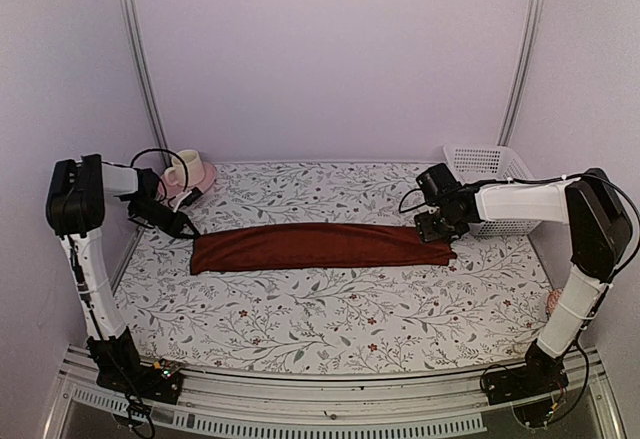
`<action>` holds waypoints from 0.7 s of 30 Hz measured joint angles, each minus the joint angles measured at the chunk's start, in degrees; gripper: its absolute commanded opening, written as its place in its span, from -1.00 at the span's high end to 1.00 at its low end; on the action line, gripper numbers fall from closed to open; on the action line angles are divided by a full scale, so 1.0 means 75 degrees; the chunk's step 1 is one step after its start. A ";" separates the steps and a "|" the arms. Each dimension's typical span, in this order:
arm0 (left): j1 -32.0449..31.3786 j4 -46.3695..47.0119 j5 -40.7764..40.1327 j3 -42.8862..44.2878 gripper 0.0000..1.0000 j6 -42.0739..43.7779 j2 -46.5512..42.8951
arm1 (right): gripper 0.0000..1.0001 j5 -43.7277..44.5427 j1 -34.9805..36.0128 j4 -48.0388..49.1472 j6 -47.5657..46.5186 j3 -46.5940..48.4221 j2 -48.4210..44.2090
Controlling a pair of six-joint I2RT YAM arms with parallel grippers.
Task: Roll the towels
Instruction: Smooth out the towel at the center of the board.
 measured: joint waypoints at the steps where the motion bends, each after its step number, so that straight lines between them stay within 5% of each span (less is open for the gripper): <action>1: -0.0012 0.0131 -0.0029 -0.0038 1.00 -0.0105 -0.0032 | -0.45 0.0006 0.0000 0.0000 0.0015 0.0000 0.0000; 21: -0.1000 0.4345 -0.3640 -0.2209 1.00 -0.1142 -0.1682 | -0.43 0.0009 0.0003 -0.0003 0.0125 0.0006 0.0064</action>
